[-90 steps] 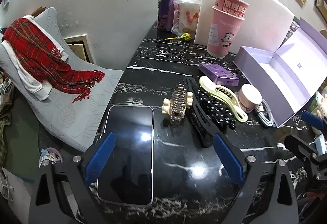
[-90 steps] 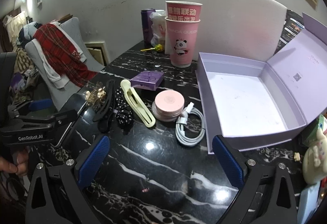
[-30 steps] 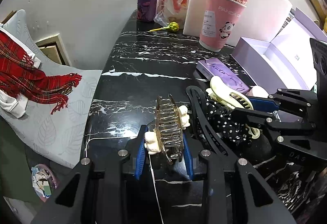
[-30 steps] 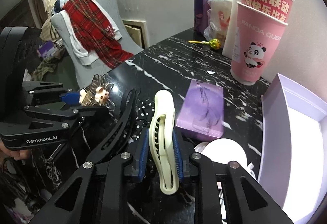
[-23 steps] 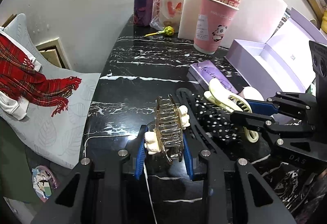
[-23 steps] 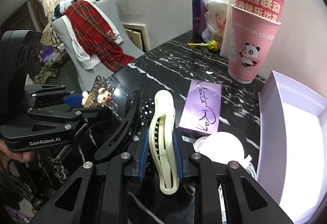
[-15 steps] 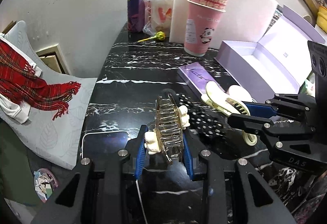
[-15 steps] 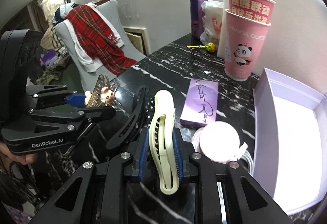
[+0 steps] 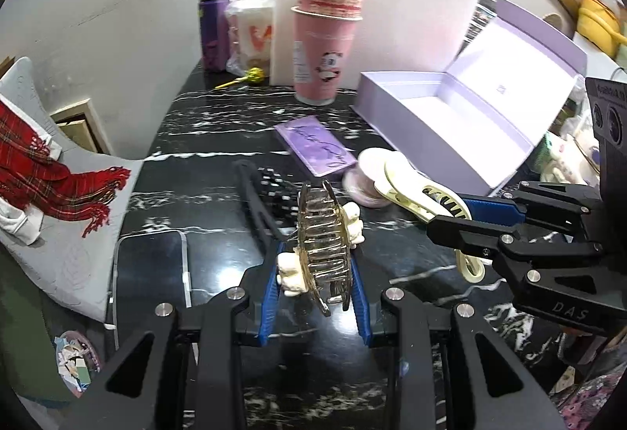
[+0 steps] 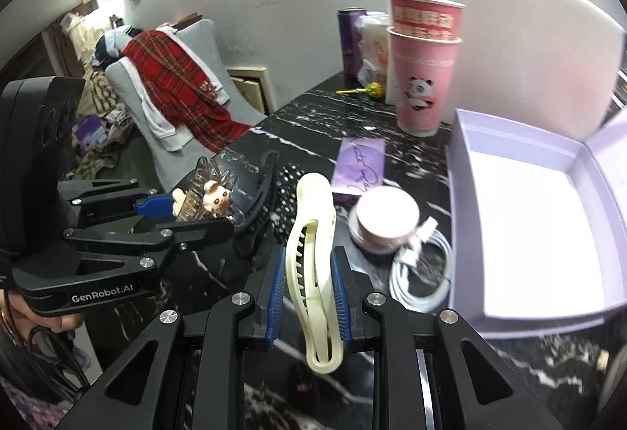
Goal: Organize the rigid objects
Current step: 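Carry both clips over the lilac gift box with both tools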
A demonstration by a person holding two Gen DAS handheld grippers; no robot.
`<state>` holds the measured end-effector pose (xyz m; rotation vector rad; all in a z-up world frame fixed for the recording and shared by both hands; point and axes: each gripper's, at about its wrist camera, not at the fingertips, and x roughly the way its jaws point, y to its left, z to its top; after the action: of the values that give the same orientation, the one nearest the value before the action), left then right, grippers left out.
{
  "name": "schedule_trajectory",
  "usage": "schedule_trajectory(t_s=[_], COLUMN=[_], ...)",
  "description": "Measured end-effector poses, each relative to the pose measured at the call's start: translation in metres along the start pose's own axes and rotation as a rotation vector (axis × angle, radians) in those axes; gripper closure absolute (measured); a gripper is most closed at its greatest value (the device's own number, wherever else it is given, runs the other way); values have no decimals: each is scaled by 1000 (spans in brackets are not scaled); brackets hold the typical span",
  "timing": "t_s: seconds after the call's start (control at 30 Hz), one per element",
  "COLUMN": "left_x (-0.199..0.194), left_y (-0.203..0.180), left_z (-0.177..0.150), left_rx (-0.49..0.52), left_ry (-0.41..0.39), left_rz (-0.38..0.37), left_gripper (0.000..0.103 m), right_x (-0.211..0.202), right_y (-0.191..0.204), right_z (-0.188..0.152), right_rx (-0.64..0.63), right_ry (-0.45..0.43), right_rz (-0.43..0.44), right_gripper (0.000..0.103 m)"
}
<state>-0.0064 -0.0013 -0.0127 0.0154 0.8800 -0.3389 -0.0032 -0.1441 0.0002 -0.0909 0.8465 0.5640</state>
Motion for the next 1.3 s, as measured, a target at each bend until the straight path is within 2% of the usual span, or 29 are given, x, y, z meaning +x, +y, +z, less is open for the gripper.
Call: schedule_trajectory(t_s=[0.47, 0.7, 1.1, 1.3], left_x=[-10, -13, -18, -10], left_y=[-66, -92, -144, -162], left_z=[-8, -5, 11, 21], left_rx=[98, 114, 207, 234], left_ry=[-11, -20, -54, -43], left_rz=[-94, -132, -186, -203], left_gripper=[71, 71, 71, 71], right_x=[-53, -83, -115, -125], right_y=[-21, -35, -57, -70], right_z=[-42, -63, -76, -77], right_rx=[109, 157, 207, 219], right_ry=[-43, -65, -87, -93], right_rz=[-78, -144, -218, -239], right_gripper=[80, 80, 80, 80])
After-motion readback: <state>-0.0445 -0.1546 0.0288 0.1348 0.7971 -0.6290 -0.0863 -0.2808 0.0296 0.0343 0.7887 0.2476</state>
